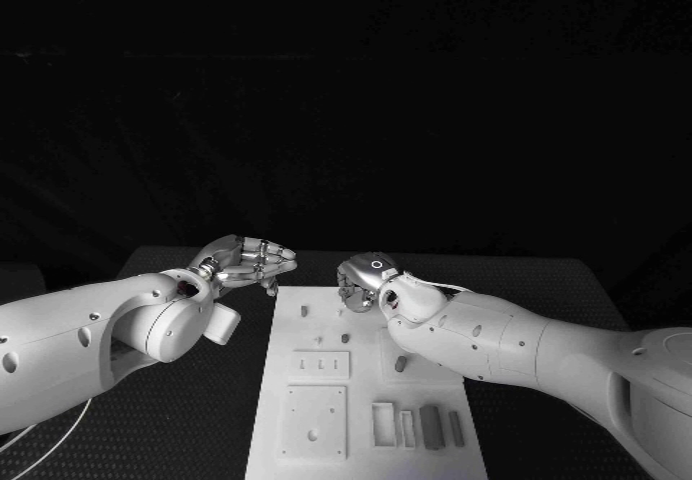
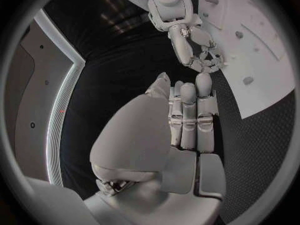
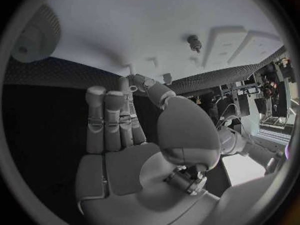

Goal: Assemble the parts on the task board

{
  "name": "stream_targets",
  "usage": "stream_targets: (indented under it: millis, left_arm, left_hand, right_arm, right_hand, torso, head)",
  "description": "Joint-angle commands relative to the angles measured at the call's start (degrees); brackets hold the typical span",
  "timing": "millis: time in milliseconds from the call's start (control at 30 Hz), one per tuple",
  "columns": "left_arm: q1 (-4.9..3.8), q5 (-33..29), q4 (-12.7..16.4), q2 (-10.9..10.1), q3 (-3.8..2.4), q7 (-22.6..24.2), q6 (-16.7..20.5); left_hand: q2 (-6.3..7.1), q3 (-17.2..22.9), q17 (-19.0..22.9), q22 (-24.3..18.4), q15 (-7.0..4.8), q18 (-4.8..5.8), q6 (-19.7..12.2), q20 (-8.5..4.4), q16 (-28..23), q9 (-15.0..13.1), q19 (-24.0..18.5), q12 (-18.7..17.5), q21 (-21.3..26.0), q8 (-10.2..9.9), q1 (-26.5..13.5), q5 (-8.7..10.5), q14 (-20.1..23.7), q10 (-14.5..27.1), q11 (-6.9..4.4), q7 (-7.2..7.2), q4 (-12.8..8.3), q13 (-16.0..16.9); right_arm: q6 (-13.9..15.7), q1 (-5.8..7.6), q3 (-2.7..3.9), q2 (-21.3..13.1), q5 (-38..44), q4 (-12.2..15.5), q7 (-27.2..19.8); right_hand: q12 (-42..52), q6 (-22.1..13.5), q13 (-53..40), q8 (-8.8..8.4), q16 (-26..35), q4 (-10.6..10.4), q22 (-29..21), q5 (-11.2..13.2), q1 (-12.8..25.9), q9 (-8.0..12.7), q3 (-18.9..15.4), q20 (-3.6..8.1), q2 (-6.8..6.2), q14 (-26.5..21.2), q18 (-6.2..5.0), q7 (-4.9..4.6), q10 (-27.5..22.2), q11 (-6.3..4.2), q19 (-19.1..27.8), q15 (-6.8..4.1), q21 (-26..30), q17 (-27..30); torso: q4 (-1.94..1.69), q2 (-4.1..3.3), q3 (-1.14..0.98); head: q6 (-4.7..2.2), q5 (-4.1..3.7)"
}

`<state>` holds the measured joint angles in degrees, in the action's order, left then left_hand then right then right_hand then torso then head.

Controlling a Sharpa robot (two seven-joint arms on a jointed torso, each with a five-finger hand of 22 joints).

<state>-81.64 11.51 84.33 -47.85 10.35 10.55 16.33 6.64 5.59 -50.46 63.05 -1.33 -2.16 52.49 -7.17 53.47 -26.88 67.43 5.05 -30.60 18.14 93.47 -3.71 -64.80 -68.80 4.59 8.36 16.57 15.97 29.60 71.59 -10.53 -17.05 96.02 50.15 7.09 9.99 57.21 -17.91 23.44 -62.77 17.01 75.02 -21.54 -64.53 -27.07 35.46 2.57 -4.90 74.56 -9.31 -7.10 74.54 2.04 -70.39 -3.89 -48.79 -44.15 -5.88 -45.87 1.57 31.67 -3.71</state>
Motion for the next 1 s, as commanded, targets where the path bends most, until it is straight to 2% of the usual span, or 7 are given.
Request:
stream_targets:
  millis: [33, 133, 200, 333, 633, 700, 1000]
  left_arm:
    - [-0.16, -0.2, 0.0, 0.0, -0.05, 0.3, -0.3]
    - [-0.16, -0.2, 0.0, -0.1, -0.04, 0.3, -0.3]
    - [-0.16, -0.2, 0.0, -0.1, -0.04, 0.3, -0.4]
    - [-0.16, -0.2, 0.1, -0.2, -0.04, 0.3, -0.3]
    - [-0.16, -0.2, -0.2, -0.1, -0.02, 0.3, -0.4]
    - [-0.16, -0.2, -0.2, 0.0, -0.01, 0.3, -0.4]
    - [-0.15, -0.2, -0.5, 0.0, 0.06, 0.3, -0.4]
  left_hand:
    - [-0.05, 0.2, 0.1, 0.1, -0.11, -4.24, -0.1, 0.07, 0.2, -0.1, 0.4, -0.4, 0.1, -0.3, -0.5, 0.23, -0.4, 0.1, 0.38, 0.43, 0.0, 0.1]
    - [-0.04, 0.2, 0.1, 0.1, -0.11, -4.24, -0.1, 0.07, 0.2, -0.1, 0.4, -0.4, 0.1, -0.3, -0.5, 0.23, -0.4, 0.1, 0.39, 0.43, 0.0, 0.1]
    - [-0.04, 0.2, 0.1, 0.1, -0.10, -4.24, -0.1, 0.08, 0.2, -0.1, 0.4, -0.4, 0.1, -0.3, -0.5, 0.23, -0.4, 0.1, 0.39, 0.43, 0.0, 0.1]
    - [-0.04, 0.2, 0.1, 0.1, -0.10, -4.25, -0.1, 0.08, 0.3, -0.1, 0.4, -0.5, 0.1, -0.3, -0.5, 0.24, -0.4, 0.1, 0.39, 0.43, 0.0, 0.1]
    - [-0.01, 0.2, 0.1, 0.1, -0.10, -4.26, -0.1, 0.08, 0.3, -0.1, 0.4, -0.5, 0.1, -0.3, -0.6, 0.24, -0.4, 0.1, 0.39, 0.43, 0.0, 0.1]
    - [-0.01, 0.3, 0.2, 0.1, -0.10, -4.26, -0.1, 0.08, 0.3, -0.1, 0.4, -0.5, 0.1, -0.3, -0.6, 0.24, -0.4, 0.1, 0.40, 0.43, 0.0, 0.1]
    - [-0.01, 0.3, 0.2, 0.2, -0.10, -4.27, -0.1, 0.08, 0.3, -0.1, 0.4, -0.6, 0.1, -0.4, -0.6, 0.24, -0.4, 0.1, 0.40, 0.43, 0.0, 0.1]
  right_arm:
    - [-0.7, -0.20, -0.15, -0.3, 1.0, 0.0, 1.1]
    - [-0.3, -0.19, -0.14, -0.4, 1.0, 0.1, 1.2]
    - [-0.2, -0.16, -0.14, -0.5, 1.0, 0.3, 1.3]
    - [-0.1, 0.03, -0.13, -0.7, 1.0, 0.6, 1.3]
    - [-1.2, 0.16, -0.12, -0.9, 0.6, 2.0, 1.1]
    - [-1.4, 0.16, -0.12, -0.8, 0.6, 2.2, 1.1]
    - [-1.1, 0.16, -0.12, -1.3, 0.6, 3.0, 1.1]
  right_hand:
    - [-0.2, 1.8, 0.0, 0.20, -0.4, -0.3, 1.2, -0.1, -0.5, -2.2, 0.0, 0.44, 0.72, 0.1, -5.69, 1.35, 0.2, 0.07, 0.2, -0.40, -0.3, 0.0]
    - [-0.2, 1.8, -0.1, 0.19, -0.5, -0.3, 1.2, -0.1, -0.6, -2.2, 0.0, 0.45, 0.67, 0.1, -5.69, 1.36, 0.2, 0.06, 0.1, -0.41, -0.3, 0.0]
    - [-0.2, 1.9, -0.1, 0.19, -0.5, -0.3, 1.2, -0.1, -0.6, -2.2, 0.0, 0.46, 0.66, 0.1, -5.69, 1.37, 0.3, 0.05, 0.1, -0.42, -0.4, 0.0]
    - [-0.2, 1.9, -0.2, 0.18, -0.6, -0.3, 1.2, -0.1, -0.6, -2.3, 0.0, 0.47, 0.65, 0.1, -5.68, 1.39, 0.3, 0.03, 0.1, -0.44, -0.4, 0.0]
    - [-0.2, 2.0, -0.4, 0.16, -0.7, -0.3, 1.3, -0.1, -0.6, -2.3, 0.1, 0.50, 0.63, 0.1, -5.69, 1.41, 0.3, 0.01, 0.1, -0.46, -0.6, 0.0]
    - [-0.2, 2.0, -0.4, 0.16, -0.7, -0.3, 1.3, -0.1, -0.6, -2.4, 0.1, 0.50, 0.63, 0.1, -5.69, 1.41, 0.3, 0.01, 0.1, -0.46, -0.6, 0.0]
    - [-0.2, 2.0, -0.4, 0.13, -0.7, -0.3, 1.2, -0.1, -0.6, -2.4, 0.1, 0.50, 0.64, 0.1, -5.69, 1.41, 0.3, 0.01, 0.1, -0.46, -0.6, 0.0]
  torso:
    - [0.05, -0.05, -0.02]
    - [0.02, -0.07, -0.03]
    - [-0.02, -0.05, 0.03]
    - [-0.03, -0.07, 0.11]
    - [-0.08, -0.14, 0.15]
    - [-0.15, -0.16, 0.13]
    - [-0.10, -0.10, 0.16]
  head:
    - [-0.01, 0.05]
    - [-0.01, 0.06]
    - [-0.18, -0.04]
    - [-0.09, -0.03]
    - [-0.17, -0.16]
    - [-0.02, -0.23]
    - [0.02, -0.33]
